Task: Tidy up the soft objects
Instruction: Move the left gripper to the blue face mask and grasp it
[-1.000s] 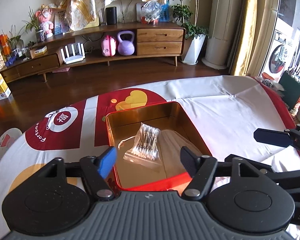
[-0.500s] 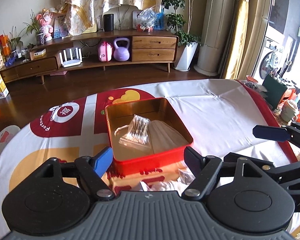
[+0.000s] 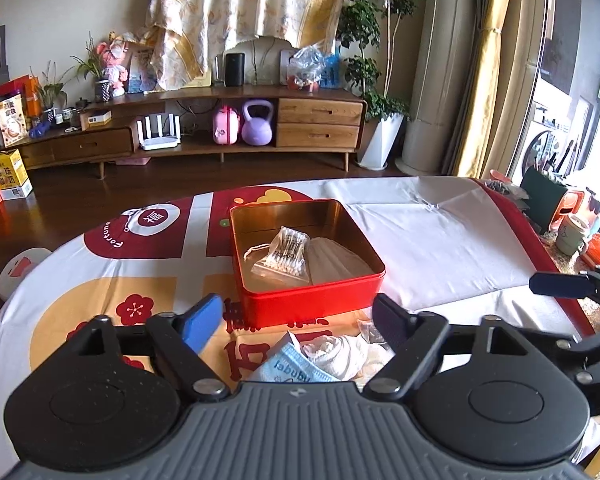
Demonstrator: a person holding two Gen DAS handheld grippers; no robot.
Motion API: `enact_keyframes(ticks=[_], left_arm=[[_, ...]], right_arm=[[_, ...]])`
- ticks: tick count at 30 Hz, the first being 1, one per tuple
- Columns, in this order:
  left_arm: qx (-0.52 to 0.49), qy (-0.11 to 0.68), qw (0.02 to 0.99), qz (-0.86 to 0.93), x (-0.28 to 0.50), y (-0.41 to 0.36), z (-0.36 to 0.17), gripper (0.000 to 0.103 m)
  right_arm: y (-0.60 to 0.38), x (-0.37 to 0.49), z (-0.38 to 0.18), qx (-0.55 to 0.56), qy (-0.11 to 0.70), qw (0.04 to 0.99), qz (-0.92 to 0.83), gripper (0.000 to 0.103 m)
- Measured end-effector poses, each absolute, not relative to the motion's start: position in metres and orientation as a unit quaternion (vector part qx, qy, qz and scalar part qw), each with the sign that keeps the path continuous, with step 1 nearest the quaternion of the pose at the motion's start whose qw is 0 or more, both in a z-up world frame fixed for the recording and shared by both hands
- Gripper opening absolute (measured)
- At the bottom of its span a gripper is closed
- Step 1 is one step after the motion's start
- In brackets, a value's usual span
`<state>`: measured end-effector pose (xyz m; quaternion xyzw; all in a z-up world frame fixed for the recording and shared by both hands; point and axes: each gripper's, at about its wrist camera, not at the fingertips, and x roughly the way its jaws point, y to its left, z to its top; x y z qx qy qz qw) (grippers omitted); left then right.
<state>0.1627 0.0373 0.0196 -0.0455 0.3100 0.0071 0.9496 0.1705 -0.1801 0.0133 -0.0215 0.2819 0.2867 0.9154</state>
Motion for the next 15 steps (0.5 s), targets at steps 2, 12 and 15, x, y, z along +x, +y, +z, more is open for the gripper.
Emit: enact_keyframes(ticks=[2, 12, 15], left_arm=[[-0.046, 0.296, 0.954, 0.017, 0.154, 0.037, 0.016, 0.087], [-0.065, 0.292, 0.954, 0.022, 0.135, 0.039, -0.012, 0.099], [-0.062, 0.306, 0.950, 0.023, 0.132, 0.038, -0.026, 0.099]], right_arm=[[-0.182, 0.163, 0.008, -0.018, 0.283, 0.914, 0.292, 0.103], [-0.177, 0.125, -0.028, -0.040, 0.292, 0.903, 0.312, 0.103], [-0.175, 0.117, -0.039, -0.047, 0.299, 0.900, 0.314, 0.103]])
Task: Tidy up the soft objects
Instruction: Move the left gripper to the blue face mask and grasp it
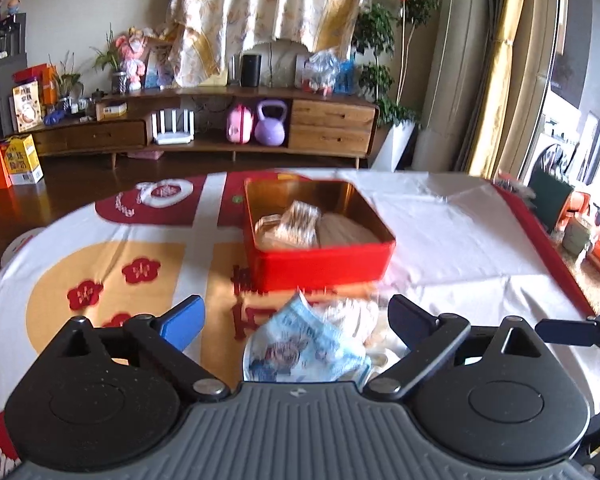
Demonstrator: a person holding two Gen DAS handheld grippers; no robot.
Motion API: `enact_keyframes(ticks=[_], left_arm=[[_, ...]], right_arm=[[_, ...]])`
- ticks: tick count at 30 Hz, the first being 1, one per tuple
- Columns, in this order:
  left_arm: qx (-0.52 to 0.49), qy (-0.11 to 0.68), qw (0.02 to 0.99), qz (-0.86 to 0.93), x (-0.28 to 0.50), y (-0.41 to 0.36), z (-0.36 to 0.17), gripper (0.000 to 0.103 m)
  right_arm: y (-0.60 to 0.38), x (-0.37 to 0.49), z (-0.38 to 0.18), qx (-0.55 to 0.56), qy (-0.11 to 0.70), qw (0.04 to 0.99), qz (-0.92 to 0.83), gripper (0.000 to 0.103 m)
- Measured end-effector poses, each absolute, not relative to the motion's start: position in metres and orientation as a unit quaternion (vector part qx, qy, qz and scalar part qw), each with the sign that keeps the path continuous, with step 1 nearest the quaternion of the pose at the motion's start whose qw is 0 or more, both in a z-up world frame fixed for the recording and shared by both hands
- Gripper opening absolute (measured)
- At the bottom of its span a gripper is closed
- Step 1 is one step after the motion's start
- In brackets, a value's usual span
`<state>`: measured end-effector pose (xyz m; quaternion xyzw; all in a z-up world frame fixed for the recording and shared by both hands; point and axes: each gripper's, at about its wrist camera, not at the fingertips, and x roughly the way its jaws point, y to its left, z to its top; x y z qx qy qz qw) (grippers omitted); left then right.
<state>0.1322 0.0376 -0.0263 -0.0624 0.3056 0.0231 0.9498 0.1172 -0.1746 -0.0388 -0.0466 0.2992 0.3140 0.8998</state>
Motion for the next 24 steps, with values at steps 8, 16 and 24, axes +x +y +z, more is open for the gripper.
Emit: enact_keyframes(ticks=[8, 16, 24], left_arm=[[-0.057, 0.355, 0.933, 0.008, 0.133, 0.035, -0.066, 0.099], [-0.044, 0.405, 0.913, -0.008, 0.149, 0.038, -0.100, 0.099], [-0.044, 0.429, 0.902, -0.010, 0.170, 0.046, -0.117, 0.099]], right_arm=[[-0.168, 0.109, -0.064, -0.054, 0.327, 0.886, 0.324, 0.103], [-0.155, 0.111, -0.078, -0.077, 0.341, 0.876, 0.333, 0.103], [-0.143, 0.117, -0.089, -0.102, 0.344, 0.869, 0.340, 0.101]])
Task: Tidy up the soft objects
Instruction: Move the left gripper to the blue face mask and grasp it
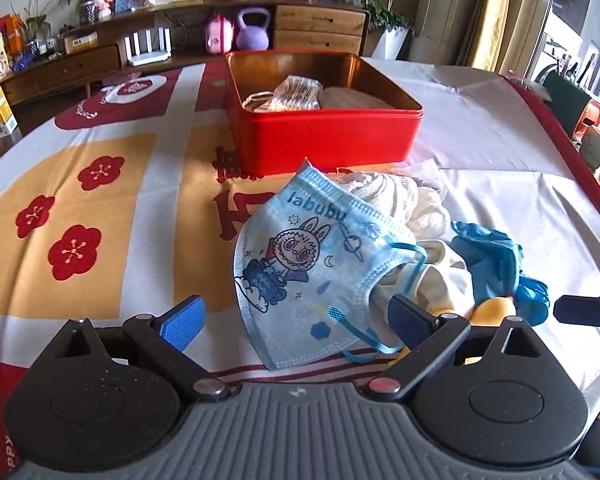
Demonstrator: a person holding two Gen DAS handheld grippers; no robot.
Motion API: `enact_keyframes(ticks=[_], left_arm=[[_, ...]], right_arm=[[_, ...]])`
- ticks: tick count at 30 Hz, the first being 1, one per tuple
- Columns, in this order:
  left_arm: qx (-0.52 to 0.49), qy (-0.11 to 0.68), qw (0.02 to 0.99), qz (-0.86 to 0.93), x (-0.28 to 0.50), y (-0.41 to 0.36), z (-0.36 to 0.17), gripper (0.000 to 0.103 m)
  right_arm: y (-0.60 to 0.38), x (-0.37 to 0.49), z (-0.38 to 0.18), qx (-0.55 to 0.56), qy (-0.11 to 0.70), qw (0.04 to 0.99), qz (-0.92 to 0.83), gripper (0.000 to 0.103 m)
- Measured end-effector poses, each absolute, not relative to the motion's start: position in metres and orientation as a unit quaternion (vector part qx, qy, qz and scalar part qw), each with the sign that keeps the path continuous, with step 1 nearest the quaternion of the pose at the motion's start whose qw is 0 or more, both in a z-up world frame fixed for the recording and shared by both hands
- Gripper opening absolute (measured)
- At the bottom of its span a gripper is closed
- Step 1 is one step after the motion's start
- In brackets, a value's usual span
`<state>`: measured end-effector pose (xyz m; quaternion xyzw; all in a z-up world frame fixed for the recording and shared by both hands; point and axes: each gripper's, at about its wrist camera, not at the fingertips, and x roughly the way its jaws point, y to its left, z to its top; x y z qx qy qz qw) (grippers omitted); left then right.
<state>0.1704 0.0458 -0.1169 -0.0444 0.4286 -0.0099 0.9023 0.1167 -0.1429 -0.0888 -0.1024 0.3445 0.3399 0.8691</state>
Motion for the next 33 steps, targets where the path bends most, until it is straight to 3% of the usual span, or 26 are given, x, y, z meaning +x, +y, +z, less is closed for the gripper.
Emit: enact_keyframes(ticks=[7, 12, 23, 29, 33], left_arm=[[-0.040, 0.435, 0.900, -0.013, 0.185, 0.047, -0.123, 0.099], [-0.040, 0.437, 0.899, -0.016, 0.189, 0.047, -0.128, 0.099], [-0.044, 0.426, 0.903, -0.017, 0.189, 0.050, -0.133, 0.098], [-0.049, 0.420, 0.906, -0.017, 0.184, 0.051, -0.131, 0.078], [-0.067, 0.421, 0.905, -0.015, 0.181, 0.054, -0.127, 0.075]], right_arm=[[-0.127, 0.119, -0.094, -0.136, 0.336, 0.864, 0.351, 0.094], [-0.117, 0.126, -0.102, -0.153, 0.342, 0.857, 0.353, 0.081], [-0.109, 0.120, -0.114, -0.219, 0.320, 0.856, 0.341, 0.076], [-0.113, 0.122, -0.113, -0.218, 0.317, 0.860, 0.334, 0.065], [-0.116, 0.123, -0.112, -0.213, 0.317, 0.863, 0.331, 0.056]])
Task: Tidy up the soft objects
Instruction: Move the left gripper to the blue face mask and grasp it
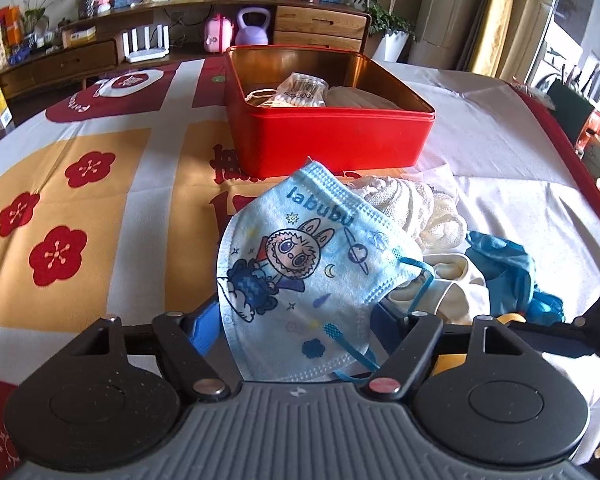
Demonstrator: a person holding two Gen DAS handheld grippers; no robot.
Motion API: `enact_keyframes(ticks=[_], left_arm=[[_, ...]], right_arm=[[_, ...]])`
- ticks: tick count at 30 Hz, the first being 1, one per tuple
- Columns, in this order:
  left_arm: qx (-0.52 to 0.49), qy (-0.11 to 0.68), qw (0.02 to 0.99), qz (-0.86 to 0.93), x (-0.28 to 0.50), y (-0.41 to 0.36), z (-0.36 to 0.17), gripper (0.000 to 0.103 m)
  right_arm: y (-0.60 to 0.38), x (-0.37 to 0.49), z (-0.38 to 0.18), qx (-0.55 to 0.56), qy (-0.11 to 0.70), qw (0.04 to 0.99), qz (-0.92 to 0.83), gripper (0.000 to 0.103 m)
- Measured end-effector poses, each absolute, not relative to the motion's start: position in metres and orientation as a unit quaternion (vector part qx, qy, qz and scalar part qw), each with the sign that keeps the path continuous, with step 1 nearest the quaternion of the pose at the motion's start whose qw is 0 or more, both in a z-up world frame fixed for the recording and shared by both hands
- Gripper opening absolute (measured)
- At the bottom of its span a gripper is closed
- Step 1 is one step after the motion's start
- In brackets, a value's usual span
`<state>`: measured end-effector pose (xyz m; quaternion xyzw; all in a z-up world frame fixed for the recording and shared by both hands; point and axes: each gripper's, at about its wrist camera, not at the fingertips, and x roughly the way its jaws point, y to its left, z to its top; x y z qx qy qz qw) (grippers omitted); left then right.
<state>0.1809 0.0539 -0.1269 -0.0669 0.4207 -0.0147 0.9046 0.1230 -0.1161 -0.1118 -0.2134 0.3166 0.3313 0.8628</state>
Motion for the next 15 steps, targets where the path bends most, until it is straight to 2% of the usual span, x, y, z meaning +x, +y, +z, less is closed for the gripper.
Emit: enact_keyframes(ticks=[4, 6, 7, 8, 15], left_arm=[[-0.071, 0.417, 0.906, -0.016, 0.177, 0.054, -0.122, 0.059], [-0.073, 0.417, 0.906, -0.019, 0.176, 0.053, -0.121, 0.053], [-0.071, 0.419, 0.905, -0.019, 0.176, 0.053, -0.121, 0.047], [-0.069, 0.421, 0.904, -0.020, 0.175, 0.052, -0.122, 0.040], [-0.068, 0.420, 0.905, -0.020, 0.170, 0.050, -0.118, 0.026]], right_arm=[[-0.119, 0.124, -0.110, -0.205, 0.316, 0.866, 0.329, 0.048], [-0.119, 0.123, -0.109, -0.203, 0.317, 0.865, 0.332, 0.040], [-0.120, 0.123, -0.109, -0.202, 0.317, 0.865, 0.333, 0.038], [-0.120, 0.123, -0.109, -0.199, 0.317, 0.864, 0.337, 0.031], [-0.122, 0.120, -0.106, -0.191, 0.313, 0.867, 0.336, 0.020]])
